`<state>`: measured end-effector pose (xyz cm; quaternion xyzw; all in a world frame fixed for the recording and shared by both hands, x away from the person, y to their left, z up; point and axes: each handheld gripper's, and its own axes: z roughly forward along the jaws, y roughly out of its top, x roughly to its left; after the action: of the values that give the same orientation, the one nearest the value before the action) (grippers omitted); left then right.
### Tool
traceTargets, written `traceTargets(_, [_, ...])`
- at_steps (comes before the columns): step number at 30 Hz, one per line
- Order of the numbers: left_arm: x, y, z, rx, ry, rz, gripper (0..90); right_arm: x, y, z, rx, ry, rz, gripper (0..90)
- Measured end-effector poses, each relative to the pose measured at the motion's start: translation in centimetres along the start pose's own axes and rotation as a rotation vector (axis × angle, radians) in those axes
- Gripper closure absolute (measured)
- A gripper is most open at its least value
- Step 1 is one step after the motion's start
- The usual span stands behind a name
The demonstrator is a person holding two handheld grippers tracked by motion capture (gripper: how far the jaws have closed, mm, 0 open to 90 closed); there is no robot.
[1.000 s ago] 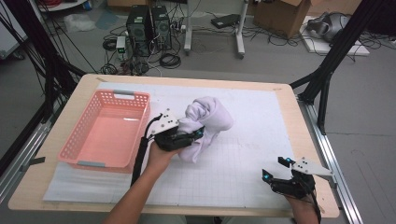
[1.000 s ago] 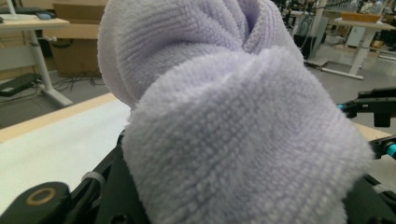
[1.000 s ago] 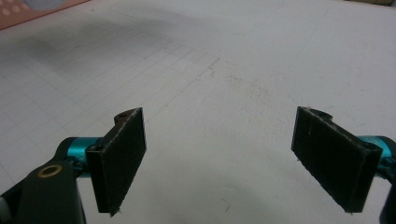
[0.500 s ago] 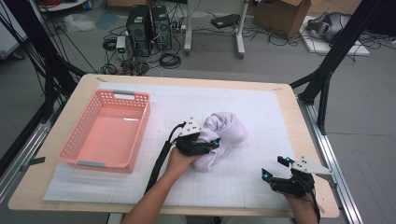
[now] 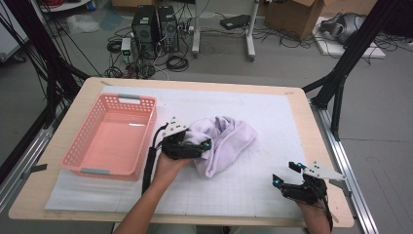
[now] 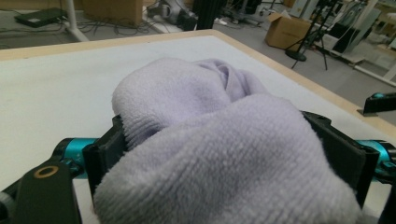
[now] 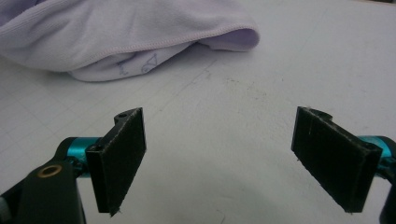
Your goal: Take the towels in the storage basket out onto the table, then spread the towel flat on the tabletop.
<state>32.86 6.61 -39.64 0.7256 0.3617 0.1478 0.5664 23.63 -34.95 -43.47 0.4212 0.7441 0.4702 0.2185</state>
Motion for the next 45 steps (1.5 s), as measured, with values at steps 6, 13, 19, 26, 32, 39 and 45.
traceTargets(6, [1.1,0.2,-2.2,0.024,0.053,-0.014,18.1,-0.2,0.0,0.0,-0.003,-0.006,0.007,16.7])
traceTargets(13, [1.5,1.9,-4.4,-0.001,0.086,0.015,18.7,-0.1,-0.1,-0.1,0.002,-0.008,0.010,16.7])
traceTargets(19, [1.7,3.9,-6.2,-0.044,0.095,0.028,18.7,-0.2,-0.1,-0.3,-0.004,-0.017,0.012,16.7])
traceTargets(26, [1.6,2.3,-6.3,-0.030,0.087,0.010,18.8,-0.2,-0.1,-0.3,-0.001,-0.017,0.010,16.7])
traceTargets(32, [1.2,1.0,-6.0,-0.017,0.073,0.014,19.4,-0.2,-0.3,-0.5,0.002,-0.017,0.009,16.7])
traceTargets(39, [1.0,-0.5,-5.4,0.022,0.049,0.007,21.1,-0.1,-0.2,-0.3,0.008,-0.015,0.006,16.7])
traceTargets(45, [0.8,-2.0,-4.2,0.106,-0.037,0.009,28.5,0.1,0.1,0.5,0.034,-0.006,0.015,16.7])
